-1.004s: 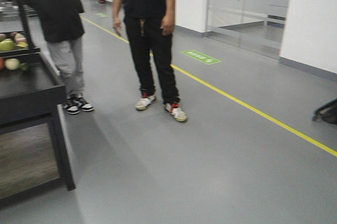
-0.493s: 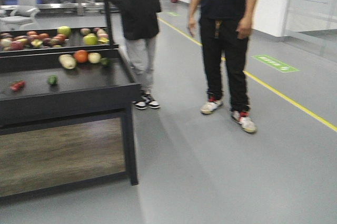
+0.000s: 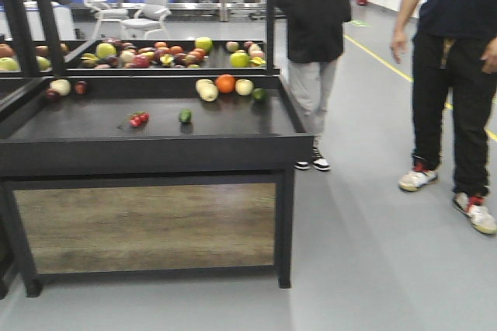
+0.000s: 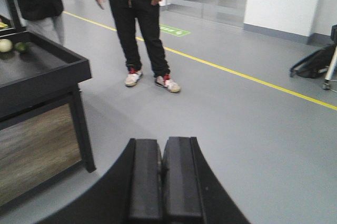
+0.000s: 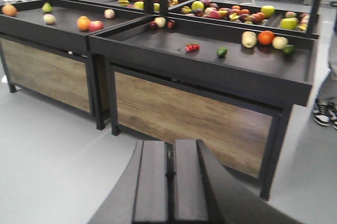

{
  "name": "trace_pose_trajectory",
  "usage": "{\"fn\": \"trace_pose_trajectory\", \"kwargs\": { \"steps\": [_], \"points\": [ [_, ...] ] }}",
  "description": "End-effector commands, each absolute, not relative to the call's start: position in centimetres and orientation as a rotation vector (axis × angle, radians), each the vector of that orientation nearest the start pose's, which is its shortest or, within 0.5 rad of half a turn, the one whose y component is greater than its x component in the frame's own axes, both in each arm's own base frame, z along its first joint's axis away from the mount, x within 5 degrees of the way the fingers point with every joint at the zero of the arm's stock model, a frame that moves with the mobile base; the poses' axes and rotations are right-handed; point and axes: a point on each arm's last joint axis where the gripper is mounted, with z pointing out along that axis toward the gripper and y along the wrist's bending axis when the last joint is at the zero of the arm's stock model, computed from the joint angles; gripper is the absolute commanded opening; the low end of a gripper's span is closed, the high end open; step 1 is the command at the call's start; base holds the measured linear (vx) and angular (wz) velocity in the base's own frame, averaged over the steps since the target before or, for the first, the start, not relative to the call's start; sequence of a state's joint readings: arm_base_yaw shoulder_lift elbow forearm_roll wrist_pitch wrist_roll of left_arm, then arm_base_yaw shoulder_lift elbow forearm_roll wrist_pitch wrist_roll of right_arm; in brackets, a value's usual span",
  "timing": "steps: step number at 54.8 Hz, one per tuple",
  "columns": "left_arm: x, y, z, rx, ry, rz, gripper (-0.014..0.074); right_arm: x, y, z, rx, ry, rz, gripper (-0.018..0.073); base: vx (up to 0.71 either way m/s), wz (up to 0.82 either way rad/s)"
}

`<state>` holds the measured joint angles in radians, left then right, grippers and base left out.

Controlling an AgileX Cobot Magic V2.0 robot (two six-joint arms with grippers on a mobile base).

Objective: Pick snacks and fruit into basket
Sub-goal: 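Turn the base and drive back to the fruit display tables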

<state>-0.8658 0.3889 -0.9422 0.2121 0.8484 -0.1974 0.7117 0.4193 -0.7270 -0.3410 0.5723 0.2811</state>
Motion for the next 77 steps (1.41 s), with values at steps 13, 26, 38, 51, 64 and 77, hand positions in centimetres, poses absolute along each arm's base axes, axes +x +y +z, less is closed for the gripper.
{"fn": "trace_pose_trajectory", "kwargs": {
  "steps": [13, 26, 38, 51, 64, 77],
  "points": [
    [3.04, -1.42, 42.98, 0.577, 1.603, -0.549, -0.0008, 6.31, 3.38, 39.22, -0.482, 1.560, 0.368, -0.0007, 0.22, 0.35],
    [3.04, -1.42, 42.98, 0.577, 1.603, -0.549, -0.0008, 6.31, 3.38, 39.22, -0.482, 1.560, 0.368, -0.0007, 0.25, 0.21],
    [3.04, -1.42, 42.98, 0.577, 1.603, -0.549, -0.0008, 6.31, 3.38, 39.22, -0.482, 1.560, 0.368, -0.0007, 0.28, 0.09],
    [3.04, -1.42, 42.98, 0.577, 1.603, -0.549, -0.0008, 6.31, 3.38, 39.22, -0.482, 1.560, 0.368, -0.0007, 0.29, 0.08],
    [3.04, -1.42, 42.98, 0.577, 1.603, -0.549, -0.0008, 6.30, 3.38, 39.22, -0.482, 1.559, 0.368, -0.0007, 0.29, 0.10],
    [3.04, -1.41, 42.98, 0.577, 1.602, -0.549, -0.0008, 6.30, 3.38, 39.22, -0.482, 1.559, 0.368, -0.0007, 0.30, 0.06]
  ]
}}
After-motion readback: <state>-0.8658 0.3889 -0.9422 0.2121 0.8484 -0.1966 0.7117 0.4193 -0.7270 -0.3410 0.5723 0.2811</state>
